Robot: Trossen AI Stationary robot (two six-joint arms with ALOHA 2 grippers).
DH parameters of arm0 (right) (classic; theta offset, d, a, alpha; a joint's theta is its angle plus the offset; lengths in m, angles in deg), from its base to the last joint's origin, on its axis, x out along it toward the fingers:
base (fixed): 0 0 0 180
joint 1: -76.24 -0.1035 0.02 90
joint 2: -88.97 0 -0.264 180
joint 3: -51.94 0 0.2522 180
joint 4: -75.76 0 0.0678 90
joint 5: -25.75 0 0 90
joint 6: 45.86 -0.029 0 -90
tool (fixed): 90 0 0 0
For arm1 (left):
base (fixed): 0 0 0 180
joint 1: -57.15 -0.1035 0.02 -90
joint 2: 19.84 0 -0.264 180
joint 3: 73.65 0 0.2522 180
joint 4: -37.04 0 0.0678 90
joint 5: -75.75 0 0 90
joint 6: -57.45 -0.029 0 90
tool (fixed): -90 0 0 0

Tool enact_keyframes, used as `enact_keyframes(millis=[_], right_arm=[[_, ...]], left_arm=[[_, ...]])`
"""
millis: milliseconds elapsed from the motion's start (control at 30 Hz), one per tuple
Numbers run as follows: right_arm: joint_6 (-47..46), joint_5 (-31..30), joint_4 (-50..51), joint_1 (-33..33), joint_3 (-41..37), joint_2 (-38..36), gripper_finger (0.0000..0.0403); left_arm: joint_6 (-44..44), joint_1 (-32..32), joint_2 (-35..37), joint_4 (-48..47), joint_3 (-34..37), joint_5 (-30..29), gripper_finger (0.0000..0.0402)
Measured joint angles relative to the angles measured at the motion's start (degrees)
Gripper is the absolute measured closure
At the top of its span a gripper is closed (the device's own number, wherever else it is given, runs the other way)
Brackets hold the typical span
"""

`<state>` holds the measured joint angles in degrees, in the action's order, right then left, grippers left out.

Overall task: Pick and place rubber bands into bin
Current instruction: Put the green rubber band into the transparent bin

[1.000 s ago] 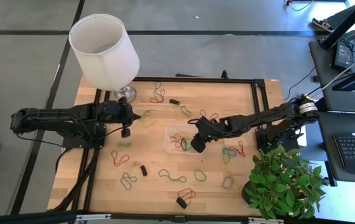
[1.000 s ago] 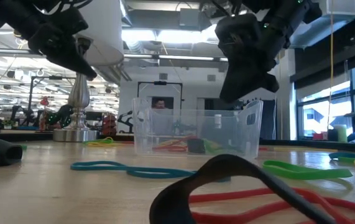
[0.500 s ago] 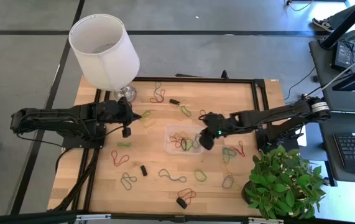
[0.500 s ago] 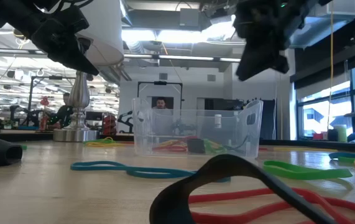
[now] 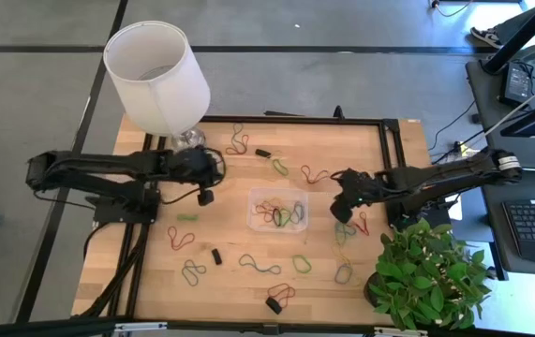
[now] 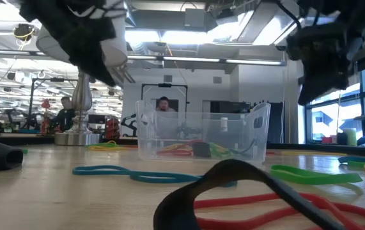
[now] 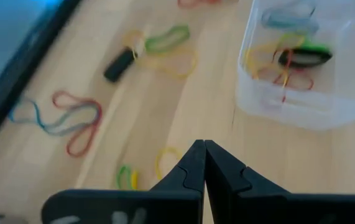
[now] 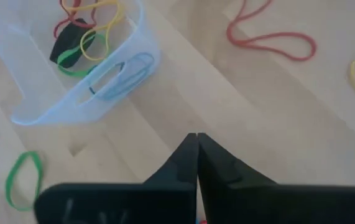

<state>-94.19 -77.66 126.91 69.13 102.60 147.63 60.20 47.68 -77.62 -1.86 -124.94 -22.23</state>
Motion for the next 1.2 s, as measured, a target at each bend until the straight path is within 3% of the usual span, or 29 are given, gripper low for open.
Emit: enact_keyframes(millis=[167, 333, 667, 933, 1200], right_arm=[[-0.82, 1.71, -7.30, -0.22, -6.67, -5.12, 0.0392], [-0.05, 2.59, -8.03, -0.22, -8.63, -7.85, 0.0382], [2.04, 2.61, -8.60, -0.22, -9.00, -8.84, 0.0398], [2.34, 2.51, -9.83, -0.22, -9.00, -8.84, 0.0386], [2.34, 2.31, -9.93, -0.22, -9.00, -8.83, 0.0395]], left_arm=[[4.37, -0.98, -6.22, -8.78, -1.86, -2.19, 0.0389], [9.08, -3.71, -11.32, -11.55, -1.87, -2.52, 0.0360], [4.91, -10.60, -20.40, -10.63, -1.87, -2.38, 0.0337], [2.62, -16.16, -23.79, -7.87, -1.87, 3.13, 0.0338], [2.42, -17.31, -27.53, -3.43, -1.87, 5.41, 0.0316]])
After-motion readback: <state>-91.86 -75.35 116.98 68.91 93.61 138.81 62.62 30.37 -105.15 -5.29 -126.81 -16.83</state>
